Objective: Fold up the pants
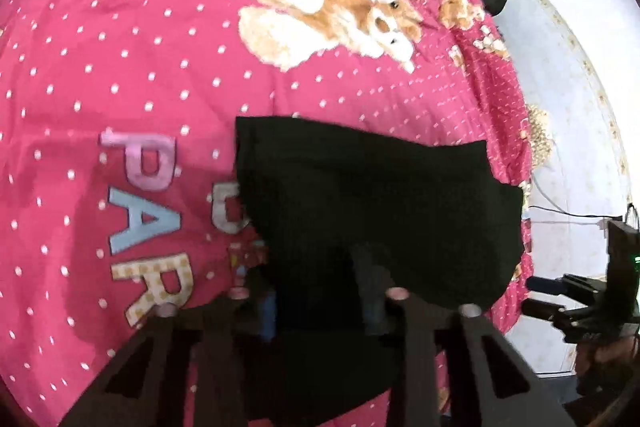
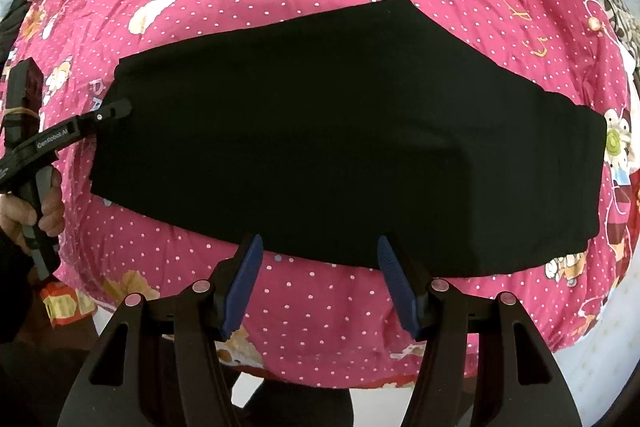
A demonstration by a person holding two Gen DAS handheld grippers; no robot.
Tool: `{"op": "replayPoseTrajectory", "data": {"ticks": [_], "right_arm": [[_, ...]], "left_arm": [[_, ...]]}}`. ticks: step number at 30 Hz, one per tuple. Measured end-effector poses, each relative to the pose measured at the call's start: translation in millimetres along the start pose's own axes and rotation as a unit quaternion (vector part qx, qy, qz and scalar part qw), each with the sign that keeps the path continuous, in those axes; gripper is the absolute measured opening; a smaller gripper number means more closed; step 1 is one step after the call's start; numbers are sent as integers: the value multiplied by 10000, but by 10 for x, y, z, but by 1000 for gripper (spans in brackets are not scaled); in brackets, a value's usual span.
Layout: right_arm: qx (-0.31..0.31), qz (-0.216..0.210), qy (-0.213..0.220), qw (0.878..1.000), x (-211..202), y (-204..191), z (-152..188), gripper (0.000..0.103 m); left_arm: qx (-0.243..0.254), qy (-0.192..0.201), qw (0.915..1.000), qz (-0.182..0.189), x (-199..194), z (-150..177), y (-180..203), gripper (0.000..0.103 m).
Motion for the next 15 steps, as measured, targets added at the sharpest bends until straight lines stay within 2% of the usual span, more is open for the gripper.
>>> {"op": "replayPoseTrajectory", "data": {"ticks": [3,5,8,15], "right_arm": [[17,-65,49,10000,-14,52,16,60],[46,-125,79,9999,-19,85,30,60],[68,-224,159,9996,-24,146,65,60],[91,-620,376,9973,-64,342,92,60]], "left_arm": [[-164,-104,9998,-60,23,14,-30,10],[-74,-134,9997,-180,1,-10,42,7],[17,-56,9994,-342,-114,-60,201,6],[140,413,9978,-505,-468,-208,777,6]]}}
Point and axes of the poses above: each gripper's, at about its wrist camera, not at the fingertips, and x roughly the way its jaws point, y to its right, z to its underside, the point moved 2 cm from there along x, roughly the way its jaws point, and after that the axes turned 10 degrees about x, right-handed, at the moved point
